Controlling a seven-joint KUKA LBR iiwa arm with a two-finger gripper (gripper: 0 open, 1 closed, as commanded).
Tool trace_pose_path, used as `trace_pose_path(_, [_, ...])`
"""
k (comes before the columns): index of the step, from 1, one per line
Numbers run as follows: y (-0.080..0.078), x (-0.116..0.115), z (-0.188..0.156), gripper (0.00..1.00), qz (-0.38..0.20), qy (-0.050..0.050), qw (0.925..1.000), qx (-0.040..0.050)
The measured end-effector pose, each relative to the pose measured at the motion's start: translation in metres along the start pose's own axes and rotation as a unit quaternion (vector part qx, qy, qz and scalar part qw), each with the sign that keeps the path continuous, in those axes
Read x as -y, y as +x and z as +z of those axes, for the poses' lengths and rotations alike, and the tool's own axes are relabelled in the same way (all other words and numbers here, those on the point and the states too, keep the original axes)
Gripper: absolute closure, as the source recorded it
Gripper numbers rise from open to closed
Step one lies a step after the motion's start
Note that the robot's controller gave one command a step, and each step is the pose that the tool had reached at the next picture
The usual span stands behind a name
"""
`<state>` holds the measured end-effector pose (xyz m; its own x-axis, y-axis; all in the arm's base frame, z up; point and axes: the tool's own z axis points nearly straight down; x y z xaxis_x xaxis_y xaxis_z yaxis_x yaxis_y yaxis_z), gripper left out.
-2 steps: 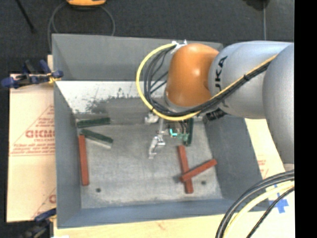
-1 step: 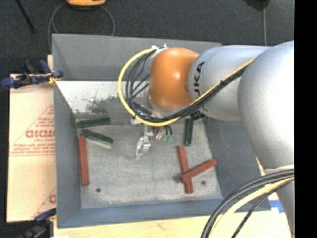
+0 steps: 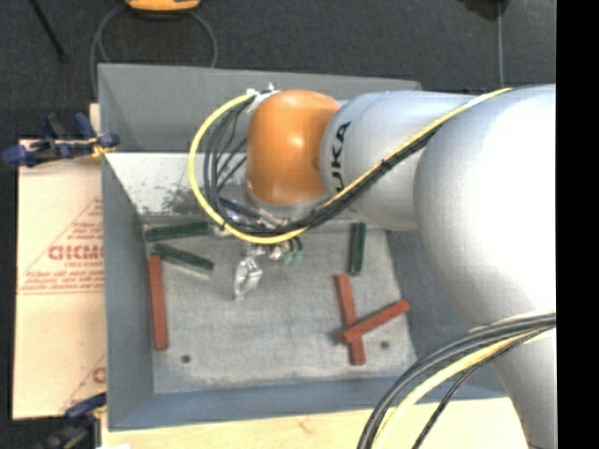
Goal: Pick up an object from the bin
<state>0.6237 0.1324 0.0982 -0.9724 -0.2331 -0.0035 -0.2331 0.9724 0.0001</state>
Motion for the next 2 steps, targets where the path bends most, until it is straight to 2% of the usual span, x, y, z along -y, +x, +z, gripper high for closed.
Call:
trace_pose_path(1, [-0.02,-0.01,0.02,0.0,0.018,0.0,0.9998,-0.0019])
trace_pose_path(2, [-0.003,-0.039,0.018,1.0,0.061,-0.001,0.9981,0.0013])
